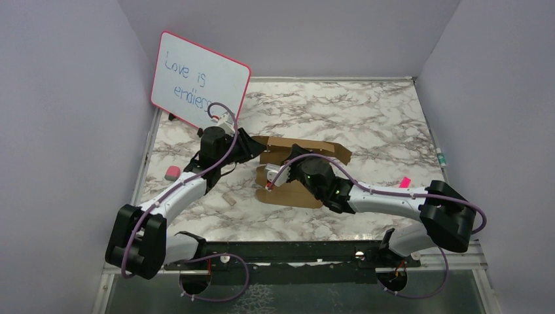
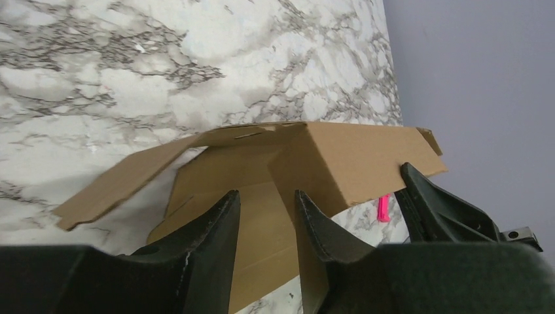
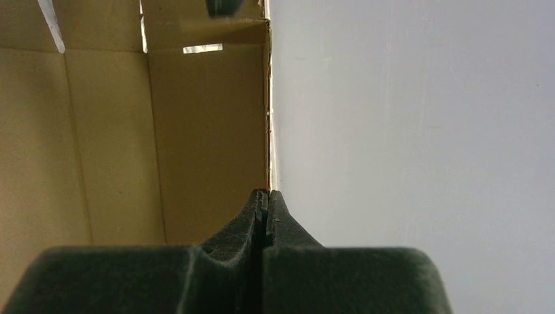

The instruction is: Fold the paper box

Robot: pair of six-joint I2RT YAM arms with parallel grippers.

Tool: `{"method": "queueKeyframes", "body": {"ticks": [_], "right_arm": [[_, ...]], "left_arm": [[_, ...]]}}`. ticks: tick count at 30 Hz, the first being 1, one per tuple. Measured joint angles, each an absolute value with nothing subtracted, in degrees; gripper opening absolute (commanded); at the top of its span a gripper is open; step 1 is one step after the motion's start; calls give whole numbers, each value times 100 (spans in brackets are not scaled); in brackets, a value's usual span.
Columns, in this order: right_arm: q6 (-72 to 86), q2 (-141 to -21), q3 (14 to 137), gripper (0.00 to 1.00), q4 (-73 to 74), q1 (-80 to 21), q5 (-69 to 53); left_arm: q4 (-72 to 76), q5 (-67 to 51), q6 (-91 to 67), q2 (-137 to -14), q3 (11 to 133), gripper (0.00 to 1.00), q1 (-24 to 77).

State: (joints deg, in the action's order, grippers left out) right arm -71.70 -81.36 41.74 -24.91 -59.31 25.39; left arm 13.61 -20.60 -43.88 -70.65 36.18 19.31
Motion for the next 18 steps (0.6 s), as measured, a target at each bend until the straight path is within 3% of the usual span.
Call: {"method": "queueKeyframes", "body": {"ticks": [18], "right_arm": [[-7367,-8667,3669,1,-3498,-5955,2615]], "left_arm": [[1441,-1269,-4042,-7264,3474,46,2375]]}}
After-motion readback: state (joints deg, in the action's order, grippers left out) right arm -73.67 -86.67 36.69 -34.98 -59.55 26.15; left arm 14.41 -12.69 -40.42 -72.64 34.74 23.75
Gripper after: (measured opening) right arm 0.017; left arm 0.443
